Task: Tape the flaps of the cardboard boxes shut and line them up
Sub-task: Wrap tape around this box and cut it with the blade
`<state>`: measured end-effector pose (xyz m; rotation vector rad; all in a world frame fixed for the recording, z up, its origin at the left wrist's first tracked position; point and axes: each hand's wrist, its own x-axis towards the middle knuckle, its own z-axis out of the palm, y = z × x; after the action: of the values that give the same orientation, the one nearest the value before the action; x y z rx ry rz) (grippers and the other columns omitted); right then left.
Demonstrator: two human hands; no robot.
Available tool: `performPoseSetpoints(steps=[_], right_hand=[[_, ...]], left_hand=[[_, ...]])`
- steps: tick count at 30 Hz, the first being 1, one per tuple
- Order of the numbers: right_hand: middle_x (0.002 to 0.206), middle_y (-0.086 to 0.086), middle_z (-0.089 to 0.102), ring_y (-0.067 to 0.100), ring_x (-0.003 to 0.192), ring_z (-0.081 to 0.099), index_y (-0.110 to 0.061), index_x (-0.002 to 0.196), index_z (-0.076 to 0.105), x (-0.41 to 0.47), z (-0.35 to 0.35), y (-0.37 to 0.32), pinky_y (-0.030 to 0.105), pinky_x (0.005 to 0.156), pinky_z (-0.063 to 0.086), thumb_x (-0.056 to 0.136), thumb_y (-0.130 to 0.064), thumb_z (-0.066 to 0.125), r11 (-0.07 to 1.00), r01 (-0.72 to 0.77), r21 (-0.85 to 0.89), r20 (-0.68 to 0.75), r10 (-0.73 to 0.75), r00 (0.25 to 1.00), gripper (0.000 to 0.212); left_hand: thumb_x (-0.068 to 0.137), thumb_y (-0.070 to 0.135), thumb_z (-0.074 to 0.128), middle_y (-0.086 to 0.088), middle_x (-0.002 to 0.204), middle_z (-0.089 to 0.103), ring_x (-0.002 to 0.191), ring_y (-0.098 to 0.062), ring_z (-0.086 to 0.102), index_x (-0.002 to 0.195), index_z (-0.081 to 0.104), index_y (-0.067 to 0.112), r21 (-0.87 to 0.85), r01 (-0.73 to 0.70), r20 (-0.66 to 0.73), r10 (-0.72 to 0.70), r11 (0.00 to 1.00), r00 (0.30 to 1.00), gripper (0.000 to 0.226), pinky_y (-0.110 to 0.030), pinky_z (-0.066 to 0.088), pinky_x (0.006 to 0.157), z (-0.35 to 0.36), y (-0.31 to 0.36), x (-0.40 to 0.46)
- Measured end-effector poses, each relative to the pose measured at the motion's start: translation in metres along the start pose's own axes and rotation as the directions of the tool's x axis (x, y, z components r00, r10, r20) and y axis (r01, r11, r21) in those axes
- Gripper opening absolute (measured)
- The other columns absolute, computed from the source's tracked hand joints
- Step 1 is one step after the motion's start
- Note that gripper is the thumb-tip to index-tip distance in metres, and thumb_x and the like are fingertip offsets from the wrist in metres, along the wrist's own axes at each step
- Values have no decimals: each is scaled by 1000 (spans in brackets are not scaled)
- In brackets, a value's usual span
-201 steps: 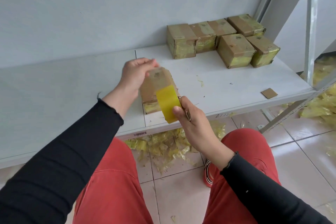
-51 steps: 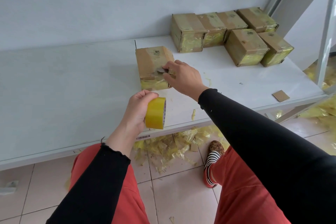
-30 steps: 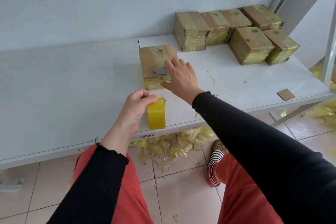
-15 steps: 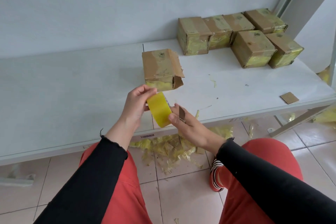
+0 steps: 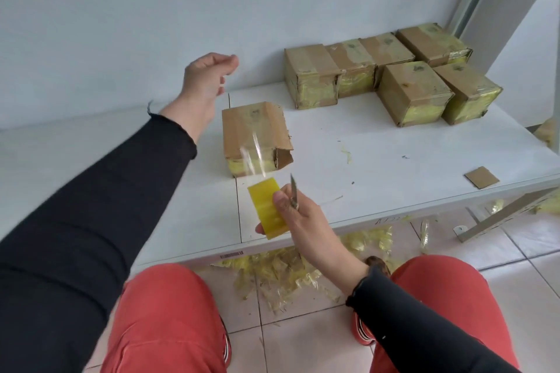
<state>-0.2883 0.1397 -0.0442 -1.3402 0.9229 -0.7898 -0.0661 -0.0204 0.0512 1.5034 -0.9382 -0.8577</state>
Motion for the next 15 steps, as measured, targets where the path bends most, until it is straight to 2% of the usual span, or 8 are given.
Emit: performPoseSetpoints(steps=[4,7,9,12,15], right_hand=[[89,7,76,21,83,78,-9,104,50,9,5,0,60,91,54,106,-49,45,1000,1,5,-40,0,999,41],[89,4,77,17,84,77,-20,99,48,17,7,1,58,90,54,107,-47,45,999,-22,-26,-49,21,999,29],[86,1,77,17,84,77,-25,96,46,21,10,3,57,87,55,107,-46,44,998,-24,-51,-82,19,996,23],[73,-12,74,21,84,75,-32,92,42,28,11,5,55,82,56,107,-46,43,995,-40,-89,-139,27,990,21],[71,-11,74,13,78,75,-37,88,40,35,13,9,45,76,56,108,-46,42,991,-80,-109,-183,59,981,21]], left_hand=[[88,32,82,16,82,65,81,-6,51,80,68,29,159,5,71,-17,987,997,16,-22,42,79,-4,-10,38],[87,27,83,25,68,68,69,11,58,78,68,27,214,9,98,-31,977,995,18,-24,40,93,3,-27,58],[87,26,83,26,64,67,62,15,58,77,68,25,224,11,114,-37,975,993,18,-25,38,93,8,-40,69],[84,31,85,19,79,67,79,-3,54,77,69,27,230,44,121,-74,972,990,18,-26,39,88,13,-52,80],[83,33,86,11,95,68,84,-10,51,84,70,25,261,89,127,-126,961,984,18,-27,41,82,17,-65,89]])
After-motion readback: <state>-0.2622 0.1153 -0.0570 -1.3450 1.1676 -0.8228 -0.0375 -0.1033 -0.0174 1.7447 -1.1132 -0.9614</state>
